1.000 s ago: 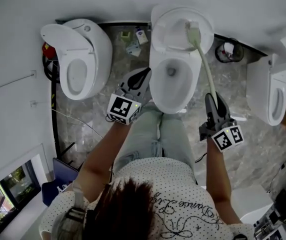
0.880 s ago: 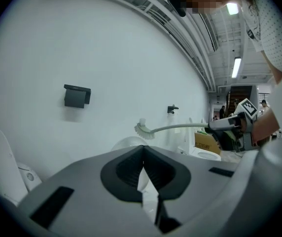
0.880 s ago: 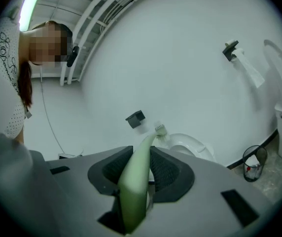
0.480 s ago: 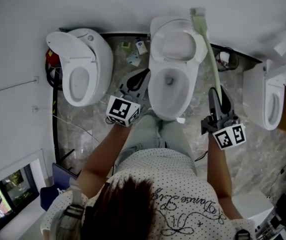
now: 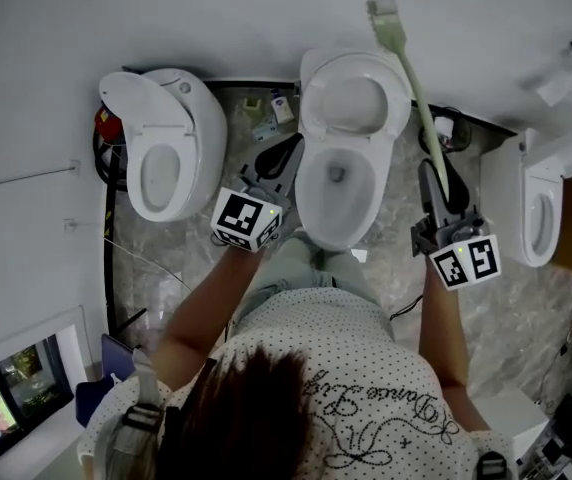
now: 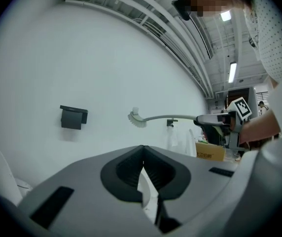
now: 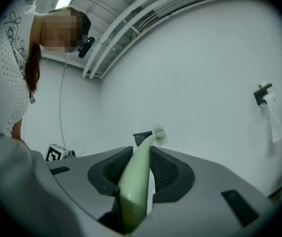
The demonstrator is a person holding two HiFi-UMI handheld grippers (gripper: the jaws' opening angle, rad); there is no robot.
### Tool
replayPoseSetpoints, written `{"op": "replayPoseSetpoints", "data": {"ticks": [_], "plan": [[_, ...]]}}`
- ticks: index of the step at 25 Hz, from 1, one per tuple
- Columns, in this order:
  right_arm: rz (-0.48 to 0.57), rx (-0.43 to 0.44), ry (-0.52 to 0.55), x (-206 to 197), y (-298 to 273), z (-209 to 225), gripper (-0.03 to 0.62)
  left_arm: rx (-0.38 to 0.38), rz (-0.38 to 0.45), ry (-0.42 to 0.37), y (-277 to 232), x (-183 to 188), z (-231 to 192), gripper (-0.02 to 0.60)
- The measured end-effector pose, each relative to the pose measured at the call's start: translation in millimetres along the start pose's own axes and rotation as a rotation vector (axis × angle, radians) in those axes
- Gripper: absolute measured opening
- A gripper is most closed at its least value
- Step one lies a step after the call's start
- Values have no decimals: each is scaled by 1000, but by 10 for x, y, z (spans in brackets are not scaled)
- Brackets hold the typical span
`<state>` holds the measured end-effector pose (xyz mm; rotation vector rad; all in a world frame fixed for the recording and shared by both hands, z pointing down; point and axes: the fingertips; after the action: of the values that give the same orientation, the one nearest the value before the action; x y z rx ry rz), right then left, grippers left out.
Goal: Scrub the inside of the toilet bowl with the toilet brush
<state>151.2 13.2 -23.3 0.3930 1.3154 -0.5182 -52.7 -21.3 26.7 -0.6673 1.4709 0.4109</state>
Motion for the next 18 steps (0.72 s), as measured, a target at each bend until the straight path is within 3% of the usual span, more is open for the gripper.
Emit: {"op": "replayPoseSetpoints", "data": {"ticks": [3, 11, 18], "plan": [[18, -7, 98, 158, -20, -98, 120, -7, 23, -4, 20, 142, 16, 3], [44, -69, 212, 292, 66, -171, 120, -8, 65, -25, 31, 382, 97, 3], [19, -84, 249, 233, 179, -162, 118, -5, 72, -16, 16, 387, 216, 3]]}}
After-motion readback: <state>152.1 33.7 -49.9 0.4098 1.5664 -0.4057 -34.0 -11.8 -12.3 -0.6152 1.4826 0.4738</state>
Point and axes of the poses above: the fingertips, and each gripper's own axes: y backward along the fingers, z to its right, x out of its top, and after that the axes turned 4 degrees about -z, right-handed
